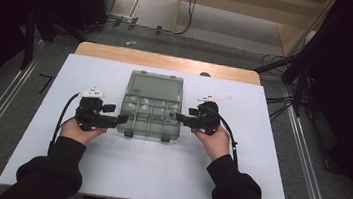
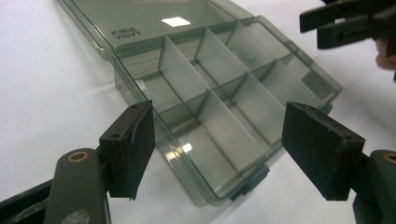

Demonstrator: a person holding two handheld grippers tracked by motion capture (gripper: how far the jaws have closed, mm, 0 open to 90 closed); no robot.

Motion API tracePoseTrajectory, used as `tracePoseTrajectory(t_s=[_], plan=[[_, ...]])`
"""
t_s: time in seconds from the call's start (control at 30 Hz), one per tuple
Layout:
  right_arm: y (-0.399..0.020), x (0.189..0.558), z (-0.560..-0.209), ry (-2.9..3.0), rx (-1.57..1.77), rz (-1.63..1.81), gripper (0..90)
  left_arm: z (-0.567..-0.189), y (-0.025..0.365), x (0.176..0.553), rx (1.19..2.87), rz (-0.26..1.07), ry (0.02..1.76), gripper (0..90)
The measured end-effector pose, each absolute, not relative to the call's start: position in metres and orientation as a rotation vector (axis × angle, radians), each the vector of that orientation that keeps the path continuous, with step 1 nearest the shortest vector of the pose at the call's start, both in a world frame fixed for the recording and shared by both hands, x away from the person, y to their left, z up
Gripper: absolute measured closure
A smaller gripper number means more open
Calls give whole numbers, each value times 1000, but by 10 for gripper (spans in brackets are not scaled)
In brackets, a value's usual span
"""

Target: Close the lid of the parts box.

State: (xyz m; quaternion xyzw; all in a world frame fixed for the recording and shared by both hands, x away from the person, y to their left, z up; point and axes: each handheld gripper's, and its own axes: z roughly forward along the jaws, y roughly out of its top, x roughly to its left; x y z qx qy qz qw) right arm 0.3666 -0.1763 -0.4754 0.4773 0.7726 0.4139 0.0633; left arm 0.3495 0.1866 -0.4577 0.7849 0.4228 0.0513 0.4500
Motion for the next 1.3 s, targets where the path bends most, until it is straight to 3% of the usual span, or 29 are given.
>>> tracePoseTrajectory(t_s=[1.3], plan=[[-171, 385, -474, 2263, 1478, 1234, 289, -460, 162, 412, 1935, 263, 1117, 278]])
